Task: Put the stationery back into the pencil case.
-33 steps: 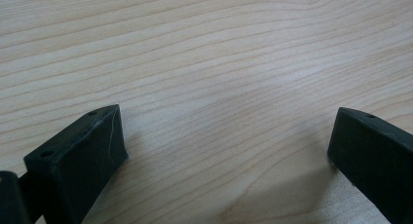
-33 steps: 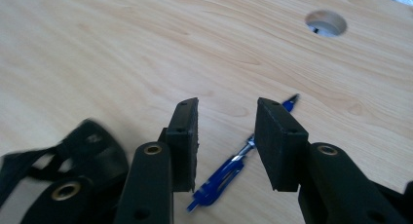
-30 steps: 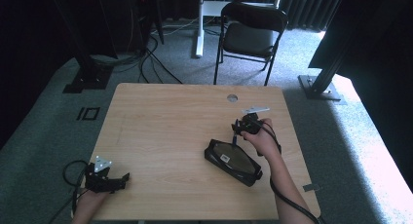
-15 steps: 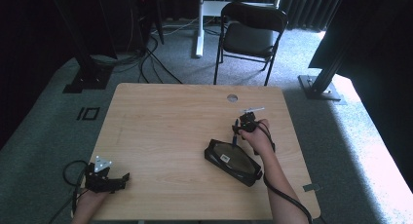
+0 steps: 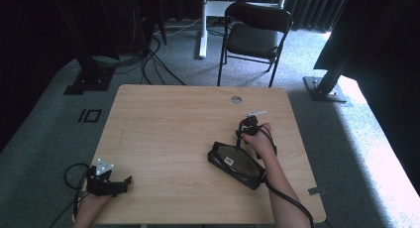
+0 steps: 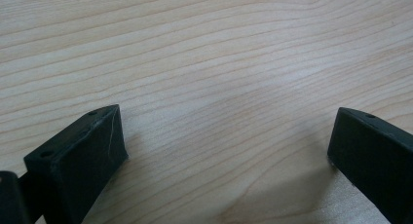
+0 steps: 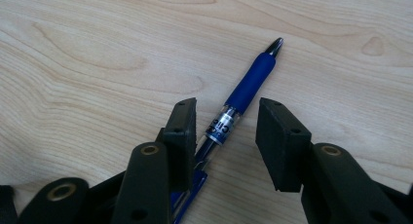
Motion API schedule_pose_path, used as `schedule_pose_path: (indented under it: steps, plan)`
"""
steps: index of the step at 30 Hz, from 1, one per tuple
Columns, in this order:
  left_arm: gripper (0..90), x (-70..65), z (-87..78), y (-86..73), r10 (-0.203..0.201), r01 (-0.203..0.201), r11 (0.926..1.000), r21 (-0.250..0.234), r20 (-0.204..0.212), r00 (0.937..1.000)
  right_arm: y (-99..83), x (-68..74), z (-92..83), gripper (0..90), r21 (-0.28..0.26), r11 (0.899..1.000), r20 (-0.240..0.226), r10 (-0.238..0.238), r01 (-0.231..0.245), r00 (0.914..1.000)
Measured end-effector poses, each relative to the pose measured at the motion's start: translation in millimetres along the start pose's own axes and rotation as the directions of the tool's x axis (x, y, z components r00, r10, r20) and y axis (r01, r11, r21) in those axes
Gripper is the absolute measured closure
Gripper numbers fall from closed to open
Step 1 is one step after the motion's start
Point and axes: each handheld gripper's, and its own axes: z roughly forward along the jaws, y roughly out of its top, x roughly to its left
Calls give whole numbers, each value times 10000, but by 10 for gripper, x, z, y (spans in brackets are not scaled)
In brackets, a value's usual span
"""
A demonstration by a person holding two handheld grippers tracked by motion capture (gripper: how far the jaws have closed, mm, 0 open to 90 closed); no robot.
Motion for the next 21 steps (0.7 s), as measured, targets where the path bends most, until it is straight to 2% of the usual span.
schedule_pose_path:
  steps: [7, 11, 12, 17, 21]
  plan:
    - [5, 0, 0, 0, -2, 2, 10000, -3, 0, 10000, -34, -9, 32, 683, 156, 9998, 78, -118, 117, 9999]
    - [6, 0, 0, 0, -1, 1, 10000, -3, 0, 10000, -46, -16, 23, 772, 168, 9994, 273, -310, 305, 9991]
    - [6, 0, 0, 0, 8, -8, 10000, 3, 0, 10000, -48, -13, 21, 794, 178, 9987, 384, -493, 486, 9980]
    - [6, 0, 0, 0, 0, 0, 10000, -1, 2, 10000, -44, -15, 10, 796, 239, 9988, 406, -443, 433, 9982]
    - [6, 0, 0, 0, -1, 1, 10000, -3, 0, 10000, -26, -63, -79, 796, 100, 9990, 338, -446, 443, 9984]
